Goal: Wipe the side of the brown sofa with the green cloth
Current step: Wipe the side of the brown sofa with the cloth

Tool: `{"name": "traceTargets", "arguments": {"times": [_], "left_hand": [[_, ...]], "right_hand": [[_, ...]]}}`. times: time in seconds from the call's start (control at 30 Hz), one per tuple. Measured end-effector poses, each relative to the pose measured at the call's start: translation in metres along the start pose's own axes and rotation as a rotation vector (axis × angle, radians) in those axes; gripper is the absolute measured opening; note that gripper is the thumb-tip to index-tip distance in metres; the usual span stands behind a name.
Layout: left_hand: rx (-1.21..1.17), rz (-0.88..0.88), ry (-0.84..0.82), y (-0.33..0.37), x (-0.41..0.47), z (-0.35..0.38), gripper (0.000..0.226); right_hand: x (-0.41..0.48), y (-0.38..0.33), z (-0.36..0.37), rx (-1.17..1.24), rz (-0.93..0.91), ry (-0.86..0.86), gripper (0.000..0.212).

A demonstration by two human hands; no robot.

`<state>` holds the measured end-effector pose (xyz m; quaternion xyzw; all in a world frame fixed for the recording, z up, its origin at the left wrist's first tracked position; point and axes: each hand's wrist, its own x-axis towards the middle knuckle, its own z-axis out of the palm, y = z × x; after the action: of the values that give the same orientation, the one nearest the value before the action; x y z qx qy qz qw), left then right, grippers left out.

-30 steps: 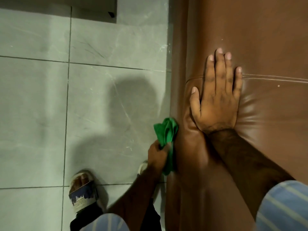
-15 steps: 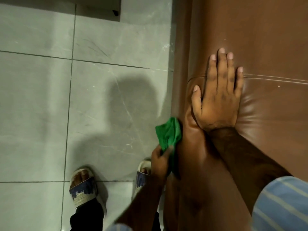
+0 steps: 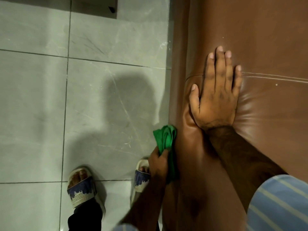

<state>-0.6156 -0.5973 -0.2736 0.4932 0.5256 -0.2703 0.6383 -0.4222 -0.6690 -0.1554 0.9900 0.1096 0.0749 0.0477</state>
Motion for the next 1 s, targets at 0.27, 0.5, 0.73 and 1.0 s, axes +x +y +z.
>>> {"name": "traceTargets", "arguments": {"times": [0.27, 0.5, 0.73, 1.0], "left_hand": [[0.383, -0.103, 0.020, -0.026, -0.008, -0.005, 0.020], [-0.132, 0.149, 0.030, 0.119, 0.060, 0.043, 0.032], [-0.022, 0.092, 0.081, 0.035, 0.008, 0.017, 0.014], [0.404, 0.167, 0.022, 0.148, 0.104, 0.050, 0.047]], "right_hand": [[-0.001, 0.000, 0.001, -0.003, -0.002, -0.011, 0.079], [-0.001, -0.001, 0.001, 0.007, 0.004, -0.012, 0.080], [0.000, 0.000, 0.000, 0.007, -0.002, -0.028, 0.080], [-0.001, 0.001, 0.005, 0.014, -0.006, -0.006, 0.079]]}}
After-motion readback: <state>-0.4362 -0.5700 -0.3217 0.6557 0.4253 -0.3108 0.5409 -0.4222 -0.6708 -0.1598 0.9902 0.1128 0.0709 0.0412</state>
